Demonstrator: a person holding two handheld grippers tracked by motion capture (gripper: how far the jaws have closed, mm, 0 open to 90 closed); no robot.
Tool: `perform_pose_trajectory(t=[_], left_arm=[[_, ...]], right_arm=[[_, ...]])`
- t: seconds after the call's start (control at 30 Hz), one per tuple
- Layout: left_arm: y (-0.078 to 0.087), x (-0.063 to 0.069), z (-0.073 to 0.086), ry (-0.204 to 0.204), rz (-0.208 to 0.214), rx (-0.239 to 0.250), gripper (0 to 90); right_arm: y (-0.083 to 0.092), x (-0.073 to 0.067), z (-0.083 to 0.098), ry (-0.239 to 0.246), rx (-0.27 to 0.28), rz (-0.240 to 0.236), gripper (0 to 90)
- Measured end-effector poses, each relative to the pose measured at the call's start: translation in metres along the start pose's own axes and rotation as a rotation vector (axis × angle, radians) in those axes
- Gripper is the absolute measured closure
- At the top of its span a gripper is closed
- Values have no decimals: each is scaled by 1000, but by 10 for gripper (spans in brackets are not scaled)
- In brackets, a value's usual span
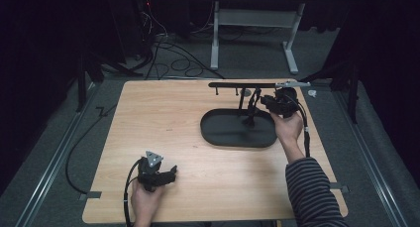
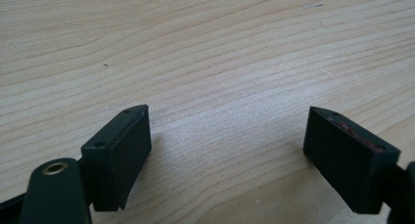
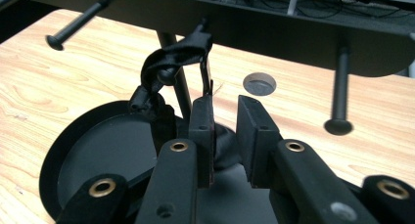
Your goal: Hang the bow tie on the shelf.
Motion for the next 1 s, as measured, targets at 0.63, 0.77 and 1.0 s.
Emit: perform_pose_trajectory(t=[0.63,0.77,1.0], left_arm=[[0,0,0,0,0,0,184],[0,0,0,0,0,0,184],[0,0,0,0,-1,1,184]], right_arm=[[28,-9,5,11,51,-44,674],[34,-11,7,14,59,-55,658],[43,-13,14,10,60,-83,601]])
Point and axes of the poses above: each handheld gripper's, and its own axes: y roughly backward along the jaws, z roughly out of its underside, x roughly to its right, the point moved 10 cm from there along -y, roughly forward along the jaws, and after that the axes turned 14 degrees about -z, right-handed, at the moved point
